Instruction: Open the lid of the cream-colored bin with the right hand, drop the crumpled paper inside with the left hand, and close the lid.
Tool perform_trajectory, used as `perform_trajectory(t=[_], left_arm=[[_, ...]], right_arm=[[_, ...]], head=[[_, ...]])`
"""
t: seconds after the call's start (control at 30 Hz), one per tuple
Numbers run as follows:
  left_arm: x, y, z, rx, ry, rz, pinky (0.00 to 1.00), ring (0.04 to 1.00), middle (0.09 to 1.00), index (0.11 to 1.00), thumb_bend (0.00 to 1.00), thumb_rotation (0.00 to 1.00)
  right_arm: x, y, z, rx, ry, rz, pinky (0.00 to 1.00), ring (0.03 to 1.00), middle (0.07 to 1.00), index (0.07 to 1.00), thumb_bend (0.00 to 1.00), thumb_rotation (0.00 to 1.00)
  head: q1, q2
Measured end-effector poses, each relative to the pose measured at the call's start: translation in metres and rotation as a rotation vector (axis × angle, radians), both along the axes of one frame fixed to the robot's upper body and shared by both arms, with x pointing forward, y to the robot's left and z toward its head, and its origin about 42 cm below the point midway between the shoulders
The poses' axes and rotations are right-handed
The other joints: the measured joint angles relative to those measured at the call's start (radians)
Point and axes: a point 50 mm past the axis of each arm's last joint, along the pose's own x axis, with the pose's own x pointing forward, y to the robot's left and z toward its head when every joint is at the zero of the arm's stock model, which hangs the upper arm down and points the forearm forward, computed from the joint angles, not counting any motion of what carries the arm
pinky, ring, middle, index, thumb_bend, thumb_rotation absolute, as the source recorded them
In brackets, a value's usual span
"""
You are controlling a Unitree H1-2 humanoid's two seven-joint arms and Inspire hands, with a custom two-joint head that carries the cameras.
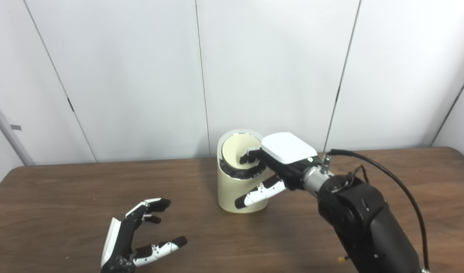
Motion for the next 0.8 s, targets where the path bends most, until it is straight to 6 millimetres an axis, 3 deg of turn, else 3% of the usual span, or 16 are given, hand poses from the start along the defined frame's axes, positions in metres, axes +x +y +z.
perform_trajectory(t=[0.6, 0.7, 0.8], left_arm=[[0.0, 0.0, 0.0, -0.003, 0.001, 0.001, 0.62, 0.721, 0.714, 0.685, 0.94, 0.24], [0.0, 0.0, 0.0, -0.002, 0.0, 0.001, 0.61, 0.711, 0.715, 0.687, 0.94, 0.23], [0.0, 0.001, -0.001, -0.001, -0.005, 0.001, 0.61, 0.714, 0.72, 0.69, 0.94, 0.23]], right_arm=[[-0.02, -0.022, -0.002, 0.127, -0.072, -0.059, 0.68, 0.744, 0.75, 0.761, 0.97, 0.75], [-0.026, -0.037, -0.012, 0.224, -0.105, -0.088, 0.72, 0.79, 0.796, 0.808, 0.94, 0.74], [-0.036, -0.052, -0.033, 0.31, -0.1, -0.119, 0.7, 0.783, 0.809, 0.82, 0.91, 0.71]], head=[[0.006, -0.005], [0.006, -0.005], [0.006, -0.008]])
